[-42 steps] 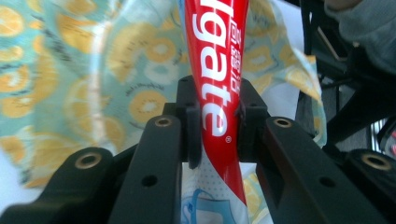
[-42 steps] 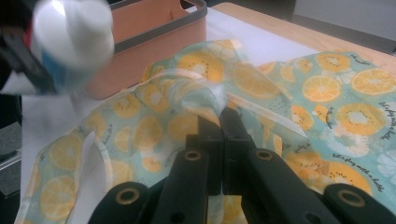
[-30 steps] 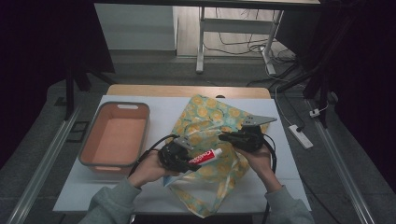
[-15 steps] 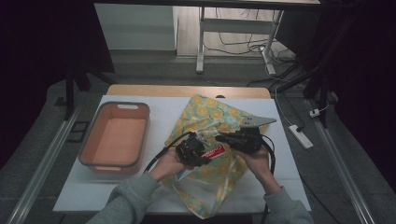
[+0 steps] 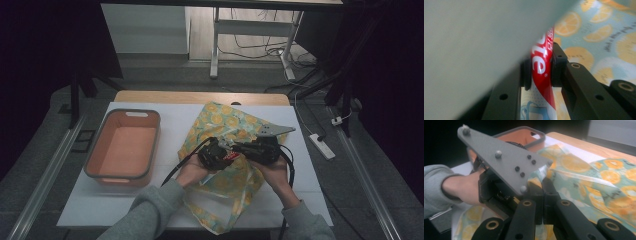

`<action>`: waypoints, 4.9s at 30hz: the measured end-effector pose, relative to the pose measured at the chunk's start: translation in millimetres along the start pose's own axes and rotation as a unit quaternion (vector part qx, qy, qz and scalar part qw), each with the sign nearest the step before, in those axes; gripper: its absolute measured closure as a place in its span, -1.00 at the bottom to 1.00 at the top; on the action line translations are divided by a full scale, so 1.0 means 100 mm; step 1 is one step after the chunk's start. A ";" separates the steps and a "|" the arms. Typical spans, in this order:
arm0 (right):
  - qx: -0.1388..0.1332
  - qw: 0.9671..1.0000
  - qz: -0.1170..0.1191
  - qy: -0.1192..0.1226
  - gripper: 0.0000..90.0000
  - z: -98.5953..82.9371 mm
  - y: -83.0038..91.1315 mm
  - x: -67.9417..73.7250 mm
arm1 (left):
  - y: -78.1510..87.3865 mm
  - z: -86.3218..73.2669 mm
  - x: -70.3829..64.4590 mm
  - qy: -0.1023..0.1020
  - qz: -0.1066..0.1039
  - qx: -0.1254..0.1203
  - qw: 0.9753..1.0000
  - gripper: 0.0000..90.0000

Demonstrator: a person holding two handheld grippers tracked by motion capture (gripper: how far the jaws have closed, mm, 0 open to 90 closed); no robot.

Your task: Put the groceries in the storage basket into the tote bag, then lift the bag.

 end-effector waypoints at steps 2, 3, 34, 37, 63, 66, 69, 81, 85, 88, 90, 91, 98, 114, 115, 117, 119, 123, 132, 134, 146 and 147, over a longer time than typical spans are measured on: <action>-0.001 1.000 -0.001 -0.010 0.98 -0.01 0.00 -0.04 | -0.04 0.00 0.02 0.000 0.007 0.001 1.000 0.65; 0.000 1.000 -0.001 -0.013 0.98 -0.01 0.00 -0.05 | -0.06 -0.01 0.03 0.003 0.006 0.002 1.000 0.65; 0.021 0.999 -0.019 -0.019 0.98 -0.15 0.00 -0.15 | 1.18 -0.56 -0.10 0.060 0.013 -0.086 0.994 -0.04; 0.027 0.999 -0.018 -0.015 0.98 -0.18 -0.01 -0.14 | 1.25 -0.69 -0.04 0.073 0.016 -0.085 0.994 -0.06; 0.035 0.999 -0.038 -0.008 0.97 -0.44 0.12 -0.13 | 1.41 -1.20 0.24 0.134 0.032 -0.046 0.989 -0.24; 0.036 0.999 -0.038 -0.009 0.97 -0.45 0.11 -0.14 | 1.32 -1.12 0.19 0.121 0.027 -0.033 0.992 -0.28; 0.039 0.998 -0.038 -0.009 0.97 -0.46 0.10 -0.15 | 1.16 -1.03 0.15 0.114 0.026 -0.013 0.993 -0.33; 0.022 0.999 -0.039 -0.009 0.97 -0.41 0.21 -0.15 | 0.73 -0.92 0.15 0.118 0.008 0.052 0.992 0.62; 0.028 0.999 -0.035 -0.012 0.73 -0.41 0.23 -0.15 | 0.77 -0.91 0.11 0.112 -0.001 0.051 0.992 0.96; 0.032 0.998 -0.053 -0.012 0.12 -0.40 0.28 -0.04 | 0.89 -0.91 0.10 0.117 -0.007 0.027 0.993 0.96; 0.019 0.998 -0.058 -0.006 -0.09 -0.41 0.39 0.09 | 0.97 -0.92 0.10 0.121 -0.013 0.011 0.992 0.96; 0.014 0.998 -0.063 -0.004 -0.15 -0.42 0.46 0.16 | 1.00 -0.92 0.10 0.122 -0.015 0.007 0.992 0.96; 0.028 0.989 -0.144 -0.036 -0.41 -0.88 0.77 0.31 | 1.05 -0.96 0.11 0.128 -0.024 -0.004 0.992 0.97; 0.175 0.967 -0.179 -0.052 0.77 -1.54 0.40 0.14 | 1.05 -1.02 0.09 0.131 -0.038 -0.001 0.991 0.96; 0.177 0.967 -0.179 -0.045 0.87 -1.54 0.41 0.15 | 1.05 -1.02 0.08 0.132 -0.040 -0.001 0.990 0.96; 0.171 0.969 -0.174 -0.033 0.96 -1.51 0.43 0.17 | 1.07 -1.03 0.07 0.132 -0.044 -0.005 0.990 0.96; 0.149 0.974 -0.166 -0.021 0.98 -1.43 0.49 0.20 | 1.12 -1.03 0.05 0.133 -0.047 -0.012 0.990 0.97; 0.082 0.986 -0.148 -0.004 0.99 -1.20 0.65 0.27 | 1.27 -1.05 0.03 0.137 -0.053 -0.037 0.988 0.97; -0.044 0.991 -0.125 0.027 1.00 -0.53 1.06 0.39 | 1.71 -1.02 0.08 0.144 -0.045 -0.100 0.983 0.97; -0.064 0.989 -0.127 0.036 1.00 -0.38 1.12 0.39 | 1.81 -1.01 0.10 0.145 -0.040 -0.119 0.981 0.97; -0.155 0.978 -0.122 0.065 1.00 0.37 1.33 0.45 | 2.48 -0.91 0.27 0.145 -0.012 -0.231 0.962 0.97; -0.162 0.977 -0.122 0.068 1.00 0.42 1.35 0.46 | 2.53 -0.90 0.28 0.145 -0.011 -0.238 0.960 0.97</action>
Point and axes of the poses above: each handheld gripper's, and its own axes: y roughly backward along the jaws, z roughly out of its top, x roughly to its left, the point moved 3 cm from there along -y, roughly forward along the jaws, and after that the axes turned 15 degrees about -y, right-handed, at the moved point
